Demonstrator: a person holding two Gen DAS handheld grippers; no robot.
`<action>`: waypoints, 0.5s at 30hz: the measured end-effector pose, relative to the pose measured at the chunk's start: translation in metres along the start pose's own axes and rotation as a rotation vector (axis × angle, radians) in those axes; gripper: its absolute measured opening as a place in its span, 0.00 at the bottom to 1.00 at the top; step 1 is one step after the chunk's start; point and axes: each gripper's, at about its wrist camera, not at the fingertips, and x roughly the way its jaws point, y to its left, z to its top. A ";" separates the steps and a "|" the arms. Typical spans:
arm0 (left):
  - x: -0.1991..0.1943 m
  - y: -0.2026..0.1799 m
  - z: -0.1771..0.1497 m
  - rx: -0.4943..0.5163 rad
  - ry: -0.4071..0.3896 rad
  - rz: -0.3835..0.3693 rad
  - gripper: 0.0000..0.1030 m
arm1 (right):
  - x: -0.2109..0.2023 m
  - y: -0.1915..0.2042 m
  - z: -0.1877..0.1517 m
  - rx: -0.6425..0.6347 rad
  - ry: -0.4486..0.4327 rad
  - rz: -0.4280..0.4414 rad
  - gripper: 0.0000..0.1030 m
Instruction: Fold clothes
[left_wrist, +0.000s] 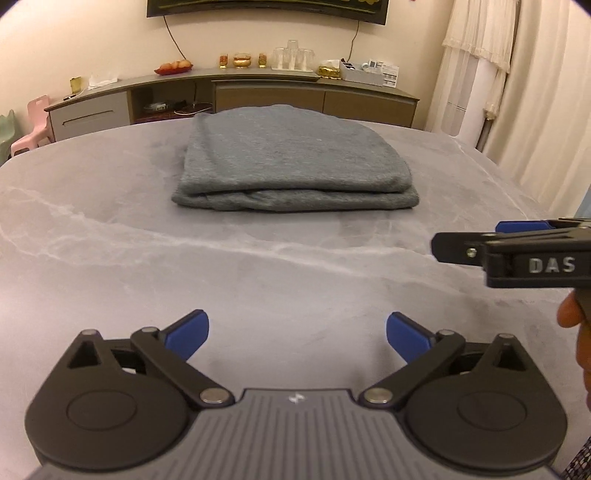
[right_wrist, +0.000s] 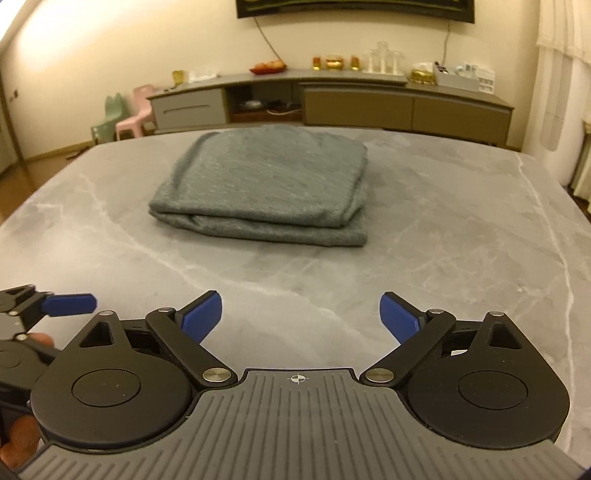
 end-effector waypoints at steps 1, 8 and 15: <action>-0.001 -0.002 0.000 -0.004 -0.002 -0.004 1.00 | 0.001 -0.002 0.000 0.001 0.002 -0.007 0.92; -0.010 -0.021 0.002 0.021 -0.048 -0.002 1.00 | 0.003 -0.003 -0.001 0.010 -0.003 -0.010 0.92; -0.016 -0.031 0.001 0.027 -0.047 -0.056 1.00 | 0.002 -0.003 0.000 0.004 -0.004 -0.012 0.92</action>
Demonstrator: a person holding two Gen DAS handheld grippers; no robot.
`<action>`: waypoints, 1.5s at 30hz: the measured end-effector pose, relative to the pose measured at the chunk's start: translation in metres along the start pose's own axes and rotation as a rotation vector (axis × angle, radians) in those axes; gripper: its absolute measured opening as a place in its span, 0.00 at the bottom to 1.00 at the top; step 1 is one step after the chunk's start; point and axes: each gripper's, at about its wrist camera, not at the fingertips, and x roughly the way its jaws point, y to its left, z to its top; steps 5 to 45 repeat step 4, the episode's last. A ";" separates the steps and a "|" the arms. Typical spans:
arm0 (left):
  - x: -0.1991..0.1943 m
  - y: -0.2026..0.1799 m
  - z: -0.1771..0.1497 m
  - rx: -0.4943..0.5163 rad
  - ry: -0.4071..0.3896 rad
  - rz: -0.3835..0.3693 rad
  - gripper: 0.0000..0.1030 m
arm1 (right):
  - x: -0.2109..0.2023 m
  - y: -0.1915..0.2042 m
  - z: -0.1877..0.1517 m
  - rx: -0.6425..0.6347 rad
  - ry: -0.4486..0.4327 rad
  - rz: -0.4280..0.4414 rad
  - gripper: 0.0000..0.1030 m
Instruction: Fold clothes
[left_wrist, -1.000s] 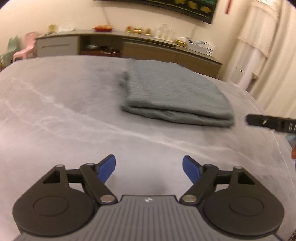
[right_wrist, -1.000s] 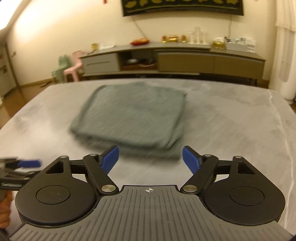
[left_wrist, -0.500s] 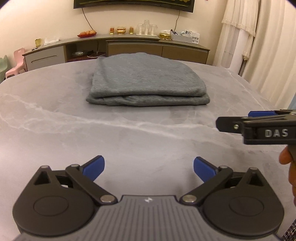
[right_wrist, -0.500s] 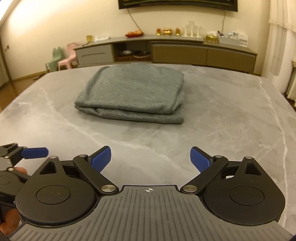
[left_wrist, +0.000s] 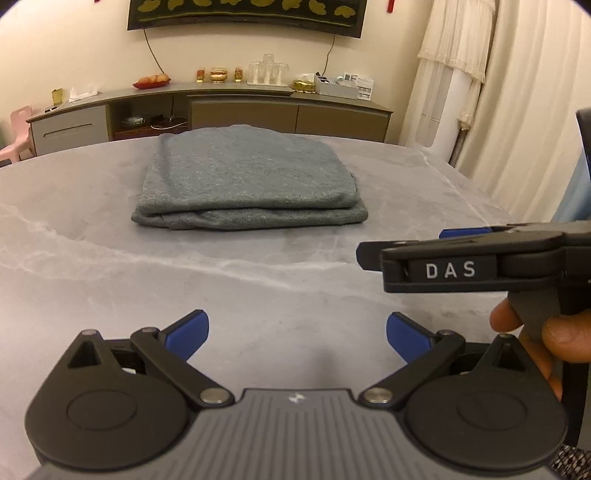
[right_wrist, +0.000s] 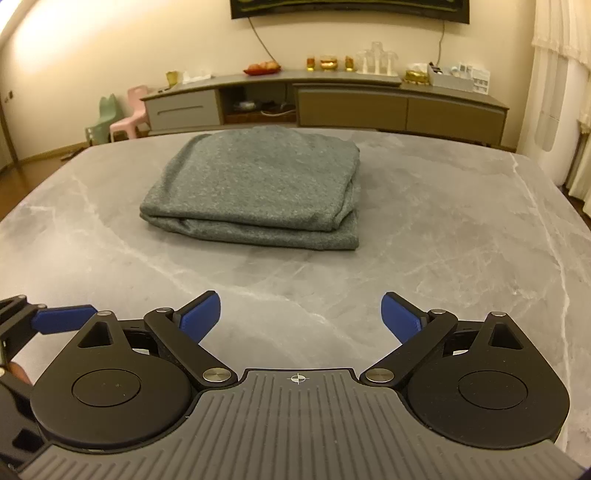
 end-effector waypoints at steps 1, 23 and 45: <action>0.000 -0.001 0.000 0.007 0.002 0.006 1.00 | 0.000 0.000 0.000 0.001 0.000 0.000 0.93; 0.001 -0.002 -0.001 0.012 0.007 0.012 1.00 | -0.001 -0.002 -0.001 0.003 0.000 -0.004 0.93; 0.001 -0.002 -0.001 0.012 0.007 0.012 1.00 | -0.001 -0.002 -0.001 0.003 0.000 -0.004 0.93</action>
